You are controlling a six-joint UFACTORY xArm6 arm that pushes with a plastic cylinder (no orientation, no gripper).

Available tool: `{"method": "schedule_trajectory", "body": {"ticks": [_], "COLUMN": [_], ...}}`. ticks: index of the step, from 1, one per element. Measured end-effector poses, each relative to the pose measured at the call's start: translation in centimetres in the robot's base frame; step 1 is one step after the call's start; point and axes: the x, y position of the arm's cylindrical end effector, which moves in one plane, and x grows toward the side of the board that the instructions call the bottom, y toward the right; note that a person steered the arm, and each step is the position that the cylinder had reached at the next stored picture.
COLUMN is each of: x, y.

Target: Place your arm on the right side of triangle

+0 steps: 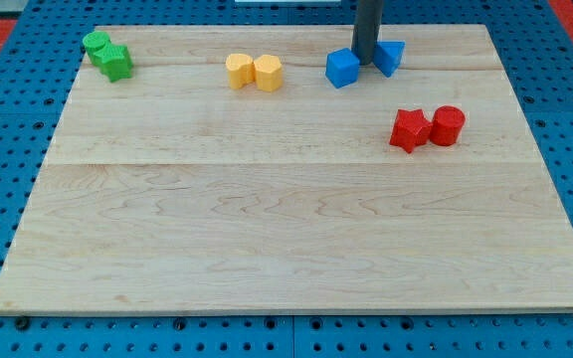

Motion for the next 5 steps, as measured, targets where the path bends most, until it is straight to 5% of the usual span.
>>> {"method": "schedule_trajectory", "body": {"ticks": [3,4,5], "x": [1.8,5.0,1.6], "y": [-5.8,0.7,9.1]}}
